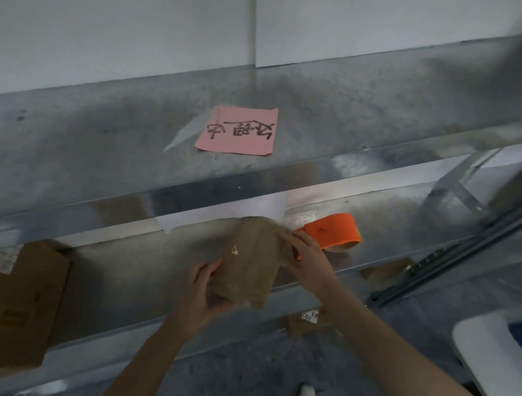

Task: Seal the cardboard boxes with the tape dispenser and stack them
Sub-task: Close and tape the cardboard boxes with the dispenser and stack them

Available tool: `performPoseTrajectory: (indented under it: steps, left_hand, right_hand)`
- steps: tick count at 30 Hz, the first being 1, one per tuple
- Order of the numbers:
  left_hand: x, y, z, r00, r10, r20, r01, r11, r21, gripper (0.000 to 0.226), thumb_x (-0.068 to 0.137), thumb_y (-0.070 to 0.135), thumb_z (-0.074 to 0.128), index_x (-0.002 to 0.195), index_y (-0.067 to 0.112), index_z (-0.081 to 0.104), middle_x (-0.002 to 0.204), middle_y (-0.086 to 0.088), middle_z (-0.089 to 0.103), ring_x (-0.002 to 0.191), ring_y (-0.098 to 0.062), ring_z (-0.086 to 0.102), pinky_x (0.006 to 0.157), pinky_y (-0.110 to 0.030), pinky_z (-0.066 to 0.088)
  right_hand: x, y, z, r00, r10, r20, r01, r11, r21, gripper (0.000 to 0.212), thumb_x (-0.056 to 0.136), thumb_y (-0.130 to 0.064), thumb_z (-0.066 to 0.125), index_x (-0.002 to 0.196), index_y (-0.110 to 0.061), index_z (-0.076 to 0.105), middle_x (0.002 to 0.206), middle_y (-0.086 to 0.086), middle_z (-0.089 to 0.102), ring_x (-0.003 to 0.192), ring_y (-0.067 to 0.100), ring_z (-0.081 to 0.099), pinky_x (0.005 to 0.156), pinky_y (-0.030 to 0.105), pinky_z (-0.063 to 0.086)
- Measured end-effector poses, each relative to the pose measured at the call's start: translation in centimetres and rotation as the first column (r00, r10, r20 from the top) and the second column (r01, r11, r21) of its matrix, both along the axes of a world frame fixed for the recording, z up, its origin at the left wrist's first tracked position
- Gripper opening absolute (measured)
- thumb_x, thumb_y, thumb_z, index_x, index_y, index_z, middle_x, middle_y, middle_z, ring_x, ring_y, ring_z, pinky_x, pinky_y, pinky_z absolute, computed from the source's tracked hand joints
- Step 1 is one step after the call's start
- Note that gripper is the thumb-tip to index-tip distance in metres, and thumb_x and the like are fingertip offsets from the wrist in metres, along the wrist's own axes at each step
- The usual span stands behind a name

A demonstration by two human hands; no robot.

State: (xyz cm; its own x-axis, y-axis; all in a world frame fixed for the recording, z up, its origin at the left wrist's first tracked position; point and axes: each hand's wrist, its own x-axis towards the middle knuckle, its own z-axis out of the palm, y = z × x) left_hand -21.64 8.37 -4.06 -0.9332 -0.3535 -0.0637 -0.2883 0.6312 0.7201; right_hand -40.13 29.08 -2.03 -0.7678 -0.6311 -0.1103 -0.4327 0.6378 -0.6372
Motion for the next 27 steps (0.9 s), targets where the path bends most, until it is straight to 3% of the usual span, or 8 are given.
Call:
performPoseTrajectory:
  steps: [2,4,9,12,15,18,23,27]
  left_hand:
    - [0.2,2.7,-0.6,0.993,0.072,-0.092,-0.067,0.996,0.053,0.076,0.072,0.031,0.081,0.134,0.027,0.038,0.124,0.003,0.038,0.099,-0.006,0.056,0.084,-0.026,0.054]
    - [-0.3,5.0,-0.9,0.985,0.134,-0.109,-0.127,0.989,0.073,0.073,0.075,0.025,0.080,0.137,0.026,0.040,0.121,0.004,0.040,0.096,-0.007,0.055,0.081,-0.029,0.056]
    - [-2.9,5.3,-0.6,0.994,0.000,-0.106,-0.007,0.998,-0.070,0.099,0.072,0.036,0.081,0.148,0.027,0.018,0.154,0.007,0.013,0.138,-0.010,0.021,0.112,-0.032,0.027]
    - [-3.7,4.0,-1.0,0.990,-0.125,0.066,0.127,0.992,-0.027,0.102,0.075,0.041,0.077,0.149,0.034,0.007,0.158,0.014,-0.004,0.146,-0.014,0.011,0.118,-0.043,0.023]
    - [-3.7,3.0,-1.1,0.992,-0.112,0.066,0.112,0.994,-0.001,0.100,0.076,0.035,0.078,0.149,0.034,0.009,0.158,0.019,-0.001,0.145,-0.011,0.012,0.119,-0.042,0.022]
    - [-3.9,3.0,-1.0,0.993,-0.108,0.050,0.106,0.993,0.042,0.097,0.075,0.034,0.078,0.146,0.037,0.011,0.157,0.020,0.002,0.144,-0.006,0.013,0.117,-0.024,0.018]
    - [-4.6,4.0,-0.8,0.999,-0.030,0.029,0.027,0.992,0.121,0.094,0.070,0.032,0.081,0.139,0.044,0.019,0.151,0.028,0.008,0.140,0.001,0.016,0.113,-0.011,0.016]
    - [-4.7,4.4,-0.9,0.999,0.003,0.047,-0.011,0.988,0.155,0.093,0.069,0.034,0.081,0.139,0.048,0.021,0.154,0.024,0.012,0.141,-0.005,0.021,0.116,-0.028,0.025]
  right_hand:
    - [0.2,0.0,0.3,1.000,0.025,-0.002,-0.025,0.999,0.041,0.063,0.090,0.000,0.054,0.148,-0.021,0.038,0.152,0.006,0.036,0.144,0.027,0.024,0.118,0.034,0.020]
    - [0.3,0.3,0.6,0.999,0.051,-0.017,-0.050,0.997,0.065,0.064,0.092,0.002,0.049,0.150,-0.021,0.034,0.155,0.005,0.032,0.147,0.026,0.019,0.119,0.034,0.017]
    - [-3.4,3.4,3.3,0.977,-0.013,-0.215,0.018,1.000,0.021,0.079,0.079,0.000,0.061,0.146,-0.033,0.037,0.152,-0.002,0.034,0.142,0.021,0.023,0.117,0.041,0.029]
    - [-7.6,6.0,4.2,0.964,0.037,-0.262,0.024,0.974,0.226,0.092,0.074,-0.027,0.075,0.149,-0.041,0.023,0.157,-0.003,0.023,0.145,0.022,0.017,0.114,0.049,0.029]
    - [-11.5,7.6,3.2,0.982,0.167,-0.091,-0.110,0.888,0.446,0.109,0.063,-0.049,0.084,0.149,-0.043,0.017,0.157,-0.002,0.020,0.145,0.027,0.021,0.111,0.051,0.031]
    - [-13.1,8.3,2.3,0.981,0.194,0.017,-0.186,0.907,0.378,0.101,0.061,-0.053,0.086,0.144,-0.041,0.029,0.137,0.000,0.040,0.125,0.026,0.046,0.104,0.040,0.039]
    - [-12.8,10.7,1.5,0.982,0.177,0.062,-0.187,0.947,0.261,0.097,0.058,-0.070,0.079,0.139,-0.046,0.031,0.128,-0.005,0.042,0.117,0.019,0.047,0.102,0.039,0.042]
    - [-12.2,12.5,0.9,0.985,0.156,0.074,-0.167,0.972,0.165,0.094,0.059,-0.065,0.081,0.138,-0.042,0.036,0.129,-0.003,0.042,0.117,0.020,0.046,0.103,0.038,0.040]
